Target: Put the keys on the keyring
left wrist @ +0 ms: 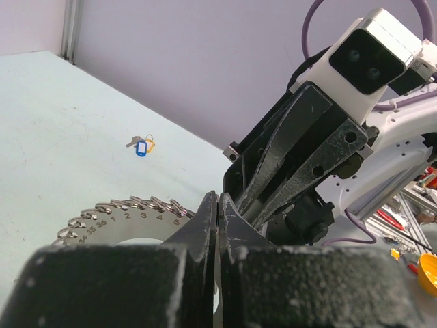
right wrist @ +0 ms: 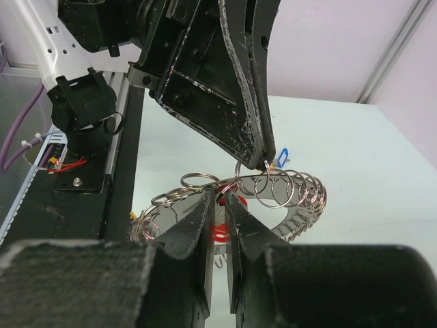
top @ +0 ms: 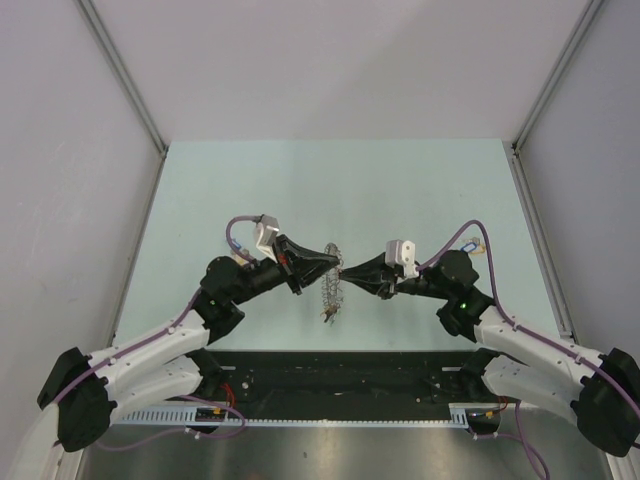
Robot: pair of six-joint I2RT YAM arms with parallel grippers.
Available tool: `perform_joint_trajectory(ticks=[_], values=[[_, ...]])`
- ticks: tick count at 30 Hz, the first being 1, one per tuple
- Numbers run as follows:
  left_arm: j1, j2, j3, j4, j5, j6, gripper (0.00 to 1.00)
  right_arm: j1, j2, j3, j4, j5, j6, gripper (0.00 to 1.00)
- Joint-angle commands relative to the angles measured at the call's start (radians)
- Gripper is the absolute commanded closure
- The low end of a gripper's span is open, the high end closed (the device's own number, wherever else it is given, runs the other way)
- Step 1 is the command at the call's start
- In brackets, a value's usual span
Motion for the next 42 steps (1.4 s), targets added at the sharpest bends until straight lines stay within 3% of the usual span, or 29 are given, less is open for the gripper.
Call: perform_joint_trajectory(ticks=[1,7,10,18,20,27,35,39,42], values=[[-0.011,-0.033,0.013,0.119,-0.032,-0.017,1.0,0.01,0.007,0.032,-0.006,0.014,-0.001,0.86],[-0.017,-0.032,0.012,0.127,-0.02,-0.014,1.0,0.013,0.007,0.029,0.0,0.045,0.006,0.86],[-0.017,-0.035,0.007,0.135,-0.015,-0.012,1.0,0.013,0.013,0.029,-0.001,0.046,0.006,1.0],[-0.017,-0.072,-0.014,0.106,-0.027,0.0,0.99,0.013,-0.036,0.033,-0.038,0.051,-0.033,1.0],[-0.017,-0.104,-0.016,0.055,-0.038,0.017,0.97,0.013,-0.047,0.05,-0.083,0.056,-0.066,1.0],[-0.011,-0.211,0.028,-0.201,-0.075,0.148,0.72,0.013,-0.073,0.11,-0.224,0.036,-0.174,1.0],[0.004,-0.164,0.234,-0.604,0.093,0.443,0.49,0.013,-0.061,0.173,-0.363,-0.01,-0.266,1.0],[0.006,-0.083,0.315,-0.767,0.203,0.612,0.45,0.013,-0.062,0.191,-0.422,-0.041,-0.295,1.0],[0.007,-0.035,0.355,-0.864,0.262,0.759,0.49,0.013,-0.061,0.205,-0.457,-0.059,-0.315,1.0]])
